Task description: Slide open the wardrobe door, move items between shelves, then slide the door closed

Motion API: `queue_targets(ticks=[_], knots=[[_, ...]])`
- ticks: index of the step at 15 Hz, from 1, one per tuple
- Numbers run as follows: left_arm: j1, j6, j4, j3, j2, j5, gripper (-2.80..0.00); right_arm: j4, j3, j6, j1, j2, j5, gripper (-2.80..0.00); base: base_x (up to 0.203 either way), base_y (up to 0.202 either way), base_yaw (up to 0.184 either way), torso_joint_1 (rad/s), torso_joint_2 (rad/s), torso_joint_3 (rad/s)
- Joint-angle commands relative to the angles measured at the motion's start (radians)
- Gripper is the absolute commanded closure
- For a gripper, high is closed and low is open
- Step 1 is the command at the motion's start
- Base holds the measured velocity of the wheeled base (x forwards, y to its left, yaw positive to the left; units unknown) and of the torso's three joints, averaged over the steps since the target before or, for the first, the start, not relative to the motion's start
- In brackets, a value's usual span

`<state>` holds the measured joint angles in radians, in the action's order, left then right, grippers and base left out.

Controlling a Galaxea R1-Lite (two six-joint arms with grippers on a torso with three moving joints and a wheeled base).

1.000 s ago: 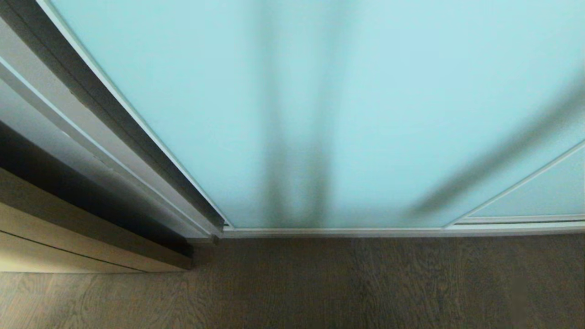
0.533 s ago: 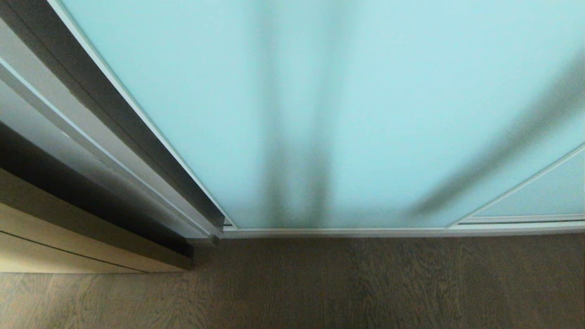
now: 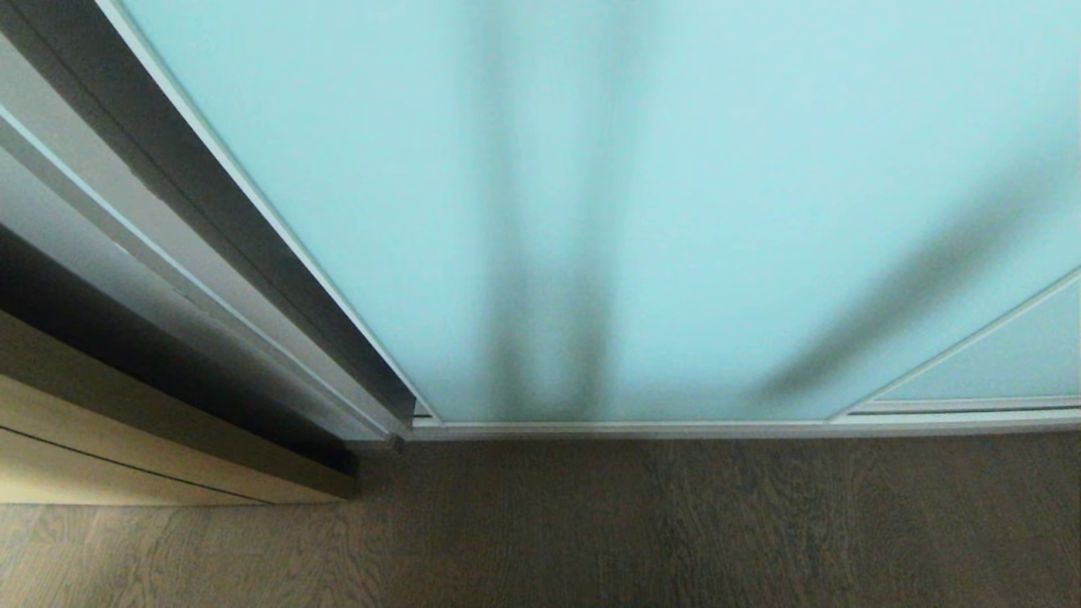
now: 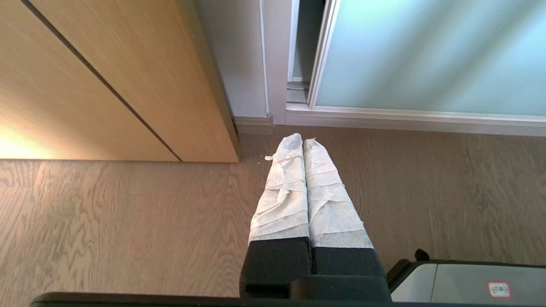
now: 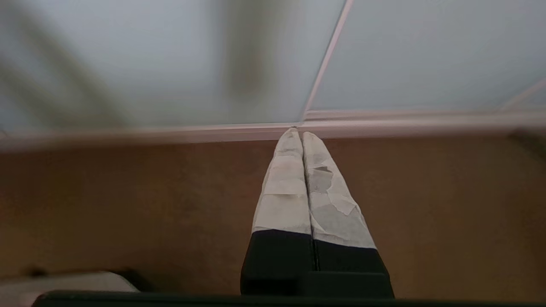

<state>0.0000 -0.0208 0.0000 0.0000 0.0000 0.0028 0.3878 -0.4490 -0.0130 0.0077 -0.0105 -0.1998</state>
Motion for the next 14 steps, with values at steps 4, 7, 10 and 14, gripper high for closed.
queue_targets(ticks=[4, 7, 10, 14], knots=[[0.000, -0.001, 0.000, 0.002, 0.002, 0.000, 0.00, -0.005, 0.130, -0.028, 0.000, 0.017, -0.043, 0.00, 0.000, 0.000, 0.000, 0.000, 0.00, 0.000], [0.000, -0.001, 0.000, 0.002, 0.002, 0.000, 0.00, -0.010, 0.196, -0.033, 0.000, 0.017, 0.016, 0.00, 0.000, 0.000, 0.000, 0.000, 0.00, 0.000], [-0.002, -0.001, 0.000, 0.002, 0.002, 0.000, 0.00, -0.136, 0.276, -0.051, 0.000, 0.012, -0.022, 0.00, 0.000, 0.000, 0.000, 0.000, 0.00, 0.000], [0.000, -0.001, 0.000, 0.002, 0.002, 0.000, 0.00, -0.148, 0.285, -0.057, 0.000, 0.015, 0.019, 0.00, 0.000, 0.000, 0.000, 0.000, 0.00, 0.000]])
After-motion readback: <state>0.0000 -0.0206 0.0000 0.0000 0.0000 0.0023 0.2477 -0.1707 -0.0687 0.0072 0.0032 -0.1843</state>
